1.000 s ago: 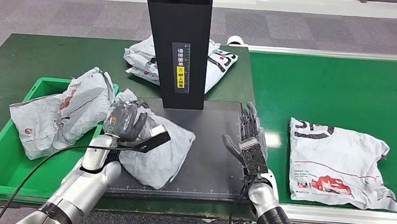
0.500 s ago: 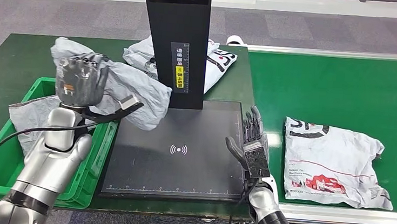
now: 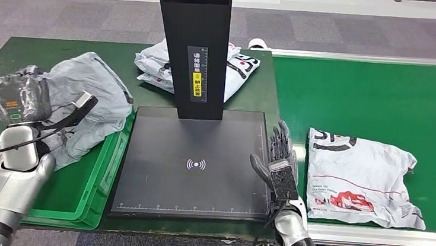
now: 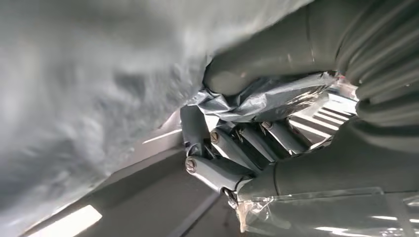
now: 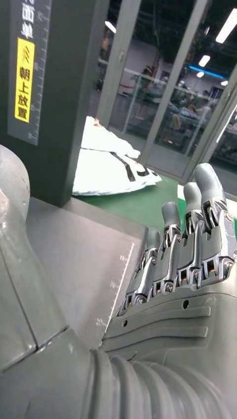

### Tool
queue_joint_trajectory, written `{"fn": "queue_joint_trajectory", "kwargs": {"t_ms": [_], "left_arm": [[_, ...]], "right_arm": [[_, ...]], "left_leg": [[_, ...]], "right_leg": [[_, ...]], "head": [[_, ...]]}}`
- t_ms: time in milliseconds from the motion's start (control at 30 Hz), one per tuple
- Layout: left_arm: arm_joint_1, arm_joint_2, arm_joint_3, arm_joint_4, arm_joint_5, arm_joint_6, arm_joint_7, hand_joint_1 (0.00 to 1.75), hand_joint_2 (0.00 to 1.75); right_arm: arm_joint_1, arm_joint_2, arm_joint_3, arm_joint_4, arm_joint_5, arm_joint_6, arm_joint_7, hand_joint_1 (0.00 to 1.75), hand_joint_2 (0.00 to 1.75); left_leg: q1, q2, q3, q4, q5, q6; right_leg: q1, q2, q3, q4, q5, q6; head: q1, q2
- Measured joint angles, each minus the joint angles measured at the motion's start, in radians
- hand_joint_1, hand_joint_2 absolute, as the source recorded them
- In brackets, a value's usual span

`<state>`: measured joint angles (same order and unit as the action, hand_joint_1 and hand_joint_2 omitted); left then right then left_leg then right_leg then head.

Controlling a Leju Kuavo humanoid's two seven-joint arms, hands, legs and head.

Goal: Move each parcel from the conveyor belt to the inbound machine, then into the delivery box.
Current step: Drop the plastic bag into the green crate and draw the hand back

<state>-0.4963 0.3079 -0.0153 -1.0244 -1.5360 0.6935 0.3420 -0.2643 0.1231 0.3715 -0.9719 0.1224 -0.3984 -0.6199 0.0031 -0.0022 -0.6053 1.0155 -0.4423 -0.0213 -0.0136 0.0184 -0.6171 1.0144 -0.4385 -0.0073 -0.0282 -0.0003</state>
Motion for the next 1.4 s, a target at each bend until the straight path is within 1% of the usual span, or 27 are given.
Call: {"fn": "queue_joint_trajectory", "kwargs": {"t_ms": [100,167,200,300,333,433,500,567,633,667,767,800,833,900,967,1067,1133,1167,1400], "left_arm": [[-0.015,0.054,0.010,0.106,0.000,-0.001,0.031,1.75,1.75],[-0.031,0.079,0.015,0.175,-0.001,-0.012,0.040,1.75,1.75],[-0.040,0.087,0.014,0.206,-0.001,-0.021,0.047,1.48,1.75],[-0.065,0.101,0.005,0.276,-0.001,-0.040,0.065,0.17,1.75],[-0.073,0.104,0.001,0.293,-0.001,-0.048,0.067,0.00,1.75],[-0.100,0.100,-0.010,0.341,-0.001,-0.078,0.053,0.00,1.75],[-0.123,0.088,-0.016,0.372,0.002,-0.093,0.030,0.00,1.75],[-0.153,0.068,-0.022,0.404,0.030,-0.112,-0.028,0.00,1.75],[-0.185,0.041,-0.021,0.433,0.111,-0.128,-0.143,0.00,1.75],[-0.198,0.025,-0.016,0.442,0.176,-0.129,-0.222,0.00,1.75],[-0.219,-0.017,0.025,0.443,0.436,-0.116,-0.496,0.00,1.75],[-0.222,-0.029,0.042,0.435,0.525,-0.120,-0.575,0.00,1.75],[-0.223,-0.039,0.058,0.424,0.602,-0.127,-0.634,0.00,1.75],[-0.221,-0.054,0.081,0.398,0.734,-0.159,-0.718,0.00,1.75],[-0.214,-0.063,0.095,0.367,0.853,-0.224,-0.788,0.00,1.75],[-0.193,-0.066,0.111,0.307,1.050,-0.401,-0.901,0.00,1.75],[-0.176,-0.061,0.113,0.266,1.139,-0.503,-0.942,0.00,1.75],[-0.169,-0.058,0.113,0.249,1.161,-0.528,-0.950,0.00,1.75],[-0.141,-0.048,0.113,0.185,1.192,-0.556,-0.957,0.00,1.75]], "right_arm": [[0.005,-0.002,0.000,-0.004,0.005,0.000,0.007,0.00,1.75],[0.008,-0.003,-0.001,-0.006,0.011,-0.002,0.011,0.00,1.75],[0.009,-0.004,-0.002,-0.008,0.014,-0.004,0.014,0.00,1.75],[0.010,-0.004,-0.004,-0.015,0.020,-0.004,0.020,0.00,1.75],[0.011,-0.004,-0.004,-0.017,0.021,-0.004,0.022,0.00,1.75],[0.012,-0.004,-0.004,-0.018,0.035,0.001,0.032,0.00,1.75],[0.012,-0.004,-0.004,-0.018,0.046,0.003,0.037,0.00,1.75],[0.009,-0.004,-0.005,-0.016,0.054,0.009,0.040,0.00,1.75],[0.001,-0.004,-0.008,-0.011,0.057,0.017,0.041,0.00,1.75],[-0.003,-0.004,-0.011,-0.008,0.058,0.020,0.041,0.00,1.75],[-0.006,-0.006,-0.020,-0.001,0.061,0.022,0.042,0.00,1.75],[-0.006,-0.006,-0.021,0.000,0.061,0.024,0.043,0.00,1.75],[-0.006,-0.007,-0.021,0.001,0.062,0.025,0.044,0.00,1.75],[-0.006,-0.008,-0.021,0.004,0.061,0.028,0.046,0.00,1.75],[-0.008,-0.010,-0.022,0.008,0.061,0.029,0.047,0.00,1.75],[-0.013,-0.012,-0.022,0.015,0.059,0.032,0.047,0.00,1.75],[-0.015,-0.015,-0.022,0.019,0.057,0.033,0.046,0.00,1.75],[-0.016,-0.016,-0.022,0.021,0.056,0.033,0.046,0.00,1.75],[-0.017,-0.020,-0.022,0.027,0.055,0.034,0.043,0.00,1.75]], "left_leg": [[0.000,0.001,0.000,0.000,0.000,0.000],[0.000,0.000,0.000,0.000,0.000,-0.001],[0.000,0.000,0.000,0.000,0.001,-0.001],[0.000,0.000,0.000,0.000,0.001,-0.001],[0.000,0.000,0.000,0.000,0.001,-0.001],[0.000,0.000,0.000,0.000,0.001,-0.001],[0.000,0.000,0.000,0.000,0.001,-0.002],[0.000,-0.001,0.000,0.000,0.002,-0.002],[0.000,-0.003,0.000,0.000,0.002,-0.002],[0.000,-0.003,0.000,0.000,0.003,-0.002],[0.000,-0.003,0.000,0.000,0.003,-0.002],[0.000,-0.002,0.000,0.000,0.003,-0.002],[0.000,-0.001,0.000,0.000,0.003,-0.002],[0.000,-0.001,0.000,0.000,0.003,-0.002],[0.000,-0.001,-0.001,0.000,0.003,-0.002],[0.000,-0.002,-0.001,0.000,0.003,-0.002],[0.000,-0.002,-0.001,0.000,0.003,-0.002],[0.000,-0.002,-0.001,0.000,0.003,-0.002],[0.000,-0.002,-0.001,0.000,0.003,-0.002]], "right_leg": [[0.000,0.001,-0.001,0.000,0.000,0.000],[0.001,0.001,-0.001,0.000,0.000,0.000],[0.002,0.000,-0.001,0.000,0.000,-0.001],[0.002,0.000,-0.001,0.000,0.000,-0.001],[0.002,0.000,-0.001,0.000,0.000,-0.001],[0.002,0.000,-0.001,0.000,0.000,-0.002],[0.002,0.000,-0.001,0.000,0.001,-0.002],[0.002,-0.001,0.000,0.000,0.001,-0.002],[0.002,-0.002,0.001,0.000,0.001,-0.002],[0.002,-0.003,0.001,0.000,0.002,-0.002],[0.002,-0.002,0.000,0.000,0.003,-0.002],[0.002,-0.002,0.000,0.000,0.003,-0.002],[0.002,-0.001,0.000,0.000,0.003,-0.003],[0.002,-0.001,-0.001,0.000,0.003,-0.003],[0.002,-0.001,-0.001,0.000,0.003,-0.003],[0.003,-0.001,-0.001,0.000,0.003,-0.003],[0.003,-0.001,-0.001,0.000,0.003,-0.003],[0.003,-0.001,-0.001,0.000,0.003,-0.003],[0.003,-0.001,-0.001,0.000,0.003,-0.003]], "head": [[0.000,0.000],[0.000,0.000],[0.000,0.000],[0.000,0.000],[0.000,0.000],[0.000,0.000],[0.000,0.000],[0.000,0.000],[0.000,0.000],[0.000,0.000],[0.000,0.000],[0.000,0.000],[0.000,0.000],[0.000,0.000],[0.000,0.000],[0.000,0.000],[0.000,0.000],[0.000,0.000],[0.000,0.000]]}}
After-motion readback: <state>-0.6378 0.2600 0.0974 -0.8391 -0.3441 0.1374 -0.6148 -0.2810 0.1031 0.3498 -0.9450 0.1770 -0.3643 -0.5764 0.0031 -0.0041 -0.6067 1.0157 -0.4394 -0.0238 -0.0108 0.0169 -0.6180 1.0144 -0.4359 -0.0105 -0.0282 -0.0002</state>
